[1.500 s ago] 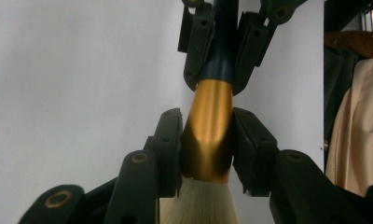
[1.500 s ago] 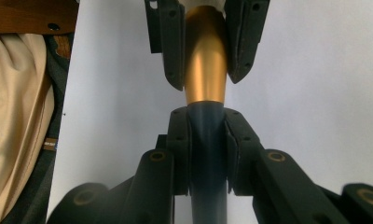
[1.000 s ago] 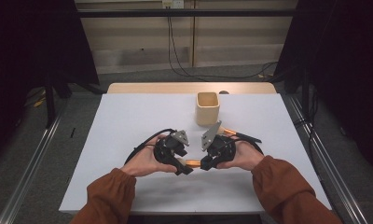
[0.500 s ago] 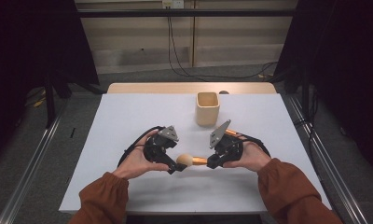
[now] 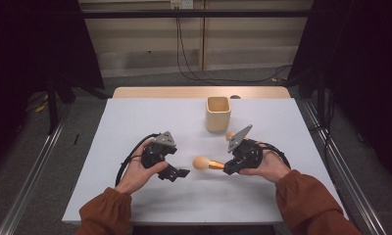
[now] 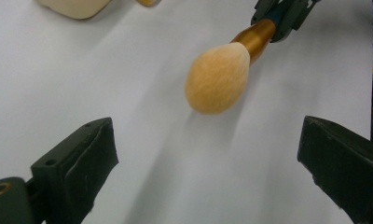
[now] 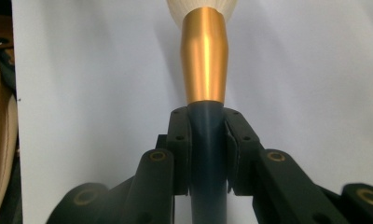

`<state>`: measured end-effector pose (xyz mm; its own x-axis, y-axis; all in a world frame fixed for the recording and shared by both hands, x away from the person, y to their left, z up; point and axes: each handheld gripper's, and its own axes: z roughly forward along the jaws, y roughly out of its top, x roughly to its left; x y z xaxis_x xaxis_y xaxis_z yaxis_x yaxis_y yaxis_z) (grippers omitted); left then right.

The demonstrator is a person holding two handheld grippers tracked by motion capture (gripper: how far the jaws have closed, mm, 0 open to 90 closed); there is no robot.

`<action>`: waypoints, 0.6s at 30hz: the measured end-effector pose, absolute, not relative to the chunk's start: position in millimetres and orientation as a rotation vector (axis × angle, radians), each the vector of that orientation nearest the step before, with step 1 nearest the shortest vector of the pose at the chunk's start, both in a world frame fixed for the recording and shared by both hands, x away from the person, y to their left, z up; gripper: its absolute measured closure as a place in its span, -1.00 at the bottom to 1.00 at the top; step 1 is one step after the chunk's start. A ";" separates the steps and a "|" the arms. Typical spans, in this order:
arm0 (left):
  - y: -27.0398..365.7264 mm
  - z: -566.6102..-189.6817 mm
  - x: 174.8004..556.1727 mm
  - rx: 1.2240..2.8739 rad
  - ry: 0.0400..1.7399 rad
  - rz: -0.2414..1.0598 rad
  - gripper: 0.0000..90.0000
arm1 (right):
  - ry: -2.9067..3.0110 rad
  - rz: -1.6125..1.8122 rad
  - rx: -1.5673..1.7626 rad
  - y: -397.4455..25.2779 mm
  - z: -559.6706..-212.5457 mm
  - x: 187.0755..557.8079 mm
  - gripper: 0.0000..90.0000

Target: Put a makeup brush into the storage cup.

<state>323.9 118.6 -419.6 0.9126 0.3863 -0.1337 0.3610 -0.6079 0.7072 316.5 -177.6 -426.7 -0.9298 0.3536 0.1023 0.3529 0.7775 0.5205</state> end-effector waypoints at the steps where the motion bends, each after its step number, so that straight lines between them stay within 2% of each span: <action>1: 119.6 -420.3 322.3 2.289 0.527 0.050 -0.90 | 2.952 0.879 0.601 -178.9 -427.2 316.0 0.67; 18: 134.2 -428.6 310.5 2.259 0.615 0.124 -0.90 | 2.766 1.131 0.791 -192.4 -434.7 311.1 0.67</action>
<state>310.5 134.2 -428.6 0.8783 0.4673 -0.1008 0.3914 -0.5820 0.7128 311.1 -192.4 -434.7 -0.8679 0.4759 0.1422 0.4392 0.6019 0.6670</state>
